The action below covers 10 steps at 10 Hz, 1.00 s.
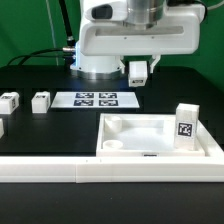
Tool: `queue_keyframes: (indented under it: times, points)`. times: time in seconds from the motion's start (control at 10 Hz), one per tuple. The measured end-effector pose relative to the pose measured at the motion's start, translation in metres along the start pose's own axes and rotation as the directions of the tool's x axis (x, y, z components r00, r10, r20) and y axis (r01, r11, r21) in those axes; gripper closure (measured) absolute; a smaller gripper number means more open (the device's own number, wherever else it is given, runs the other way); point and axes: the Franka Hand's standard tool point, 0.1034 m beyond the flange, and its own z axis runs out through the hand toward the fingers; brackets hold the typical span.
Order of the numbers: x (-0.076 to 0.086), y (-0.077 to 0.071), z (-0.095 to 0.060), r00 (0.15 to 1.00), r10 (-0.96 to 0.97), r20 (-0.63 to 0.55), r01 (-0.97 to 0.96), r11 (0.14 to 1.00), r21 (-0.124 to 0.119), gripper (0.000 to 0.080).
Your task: Assemble square table
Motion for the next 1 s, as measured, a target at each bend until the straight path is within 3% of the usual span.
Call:
queue_keyframes:
  times: [0.5,1.0]
  points:
    - [0.01,0.003,0.009,0.946,-0.013,-0.323,0.011,1.0,-0.007,0.0509]
    - [0.041,0.009,-0.025,0.836,-0.026,-0.548,0.022,1.0,-0.013,0.0509]
